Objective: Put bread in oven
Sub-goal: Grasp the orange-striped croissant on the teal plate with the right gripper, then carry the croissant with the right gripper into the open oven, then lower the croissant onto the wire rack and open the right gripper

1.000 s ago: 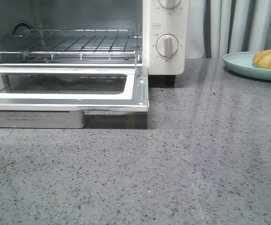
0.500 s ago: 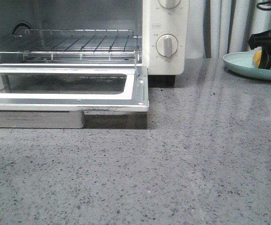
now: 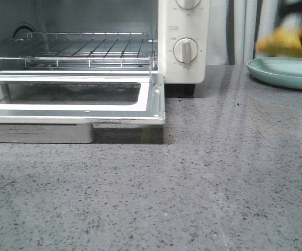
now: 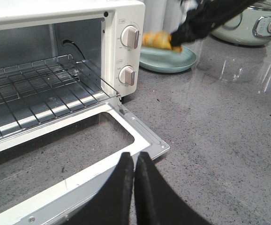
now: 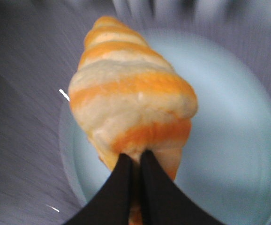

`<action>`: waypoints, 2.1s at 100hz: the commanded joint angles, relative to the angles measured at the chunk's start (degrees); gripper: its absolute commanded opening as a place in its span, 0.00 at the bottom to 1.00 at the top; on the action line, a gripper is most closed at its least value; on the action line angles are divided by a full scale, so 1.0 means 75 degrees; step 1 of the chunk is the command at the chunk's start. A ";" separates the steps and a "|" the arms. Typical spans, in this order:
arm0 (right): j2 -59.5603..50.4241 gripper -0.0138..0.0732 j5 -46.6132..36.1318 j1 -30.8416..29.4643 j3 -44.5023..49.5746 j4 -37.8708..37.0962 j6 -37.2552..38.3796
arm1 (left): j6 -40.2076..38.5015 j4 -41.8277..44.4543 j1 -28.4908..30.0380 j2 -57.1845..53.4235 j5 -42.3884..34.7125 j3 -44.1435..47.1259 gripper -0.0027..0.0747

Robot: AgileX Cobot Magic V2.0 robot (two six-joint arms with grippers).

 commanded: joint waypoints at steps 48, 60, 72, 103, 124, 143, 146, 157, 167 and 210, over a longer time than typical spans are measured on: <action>-0.2273 0.08 -0.0822 0.5271 -0.0230 -0.0791 -0.0099 | -0.0023 -0.0290 -0.0011 0.0030 -0.0460 -0.0213 0.01; -0.1604 0.08 -0.0547 0.5916 -0.0230 -0.0807 -0.0099 | -0.0023 -0.0290 -0.0011 0.0030 -0.0429 -0.0213 0.01; -0.0833 0.08 -0.0461 0.6045 -0.0230 -0.0790 -0.0099 | -0.0023 -0.0290 -0.0011 0.0030 -0.0429 -0.0213 0.01; 0.0179 0.08 -0.0446 0.6045 -0.0230 -0.0790 -0.0099 | -0.0023 -0.0290 -0.0011 0.0030 -0.0383 -0.0213 0.01; 0.0184 0.08 -0.0716 0.6045 -0.0230 -0.0790 -0.0099 | -0.0023 -0.0290 -0.0011 0.0030 -0.0369 -0.0213 0.01; 0.0184 0.08 -0.1624 0.6045 -0.0230 -0.0790 -0.0099 | -0.0023 -0.0290 -0.0011 0.0030 -0.0369 -0.0213 0.01; 0.0184 0.08 -0.1777 0.6031 -0.0230 -0.0790 -0.0099 | -0.0023 -0.0290 -0.0011 0.0030 -0.0369 -0.0213 0.01; 0.0217 0.08 -0.2284 0.5912 -0.0230 -0.0790 -0.0099 | -0.0023 -0.0290 -0.0011 0.0030 -0.0369 -0.0213 0.01; 0.0283 0.08 -0.2455 0.5712 -0.0246 -0.0790 -0.0099 | -0.0023 -0.0290 -0.0011 0.0030 -0.0369 -0.0213 0.01; 0.0803 0.12 -0.3094 0.5009 -0.0257 -0.0634 -0.0099 | -0.0023 -0.0290 -0.0011 0.0030 -0.0383 -0.0213 0.01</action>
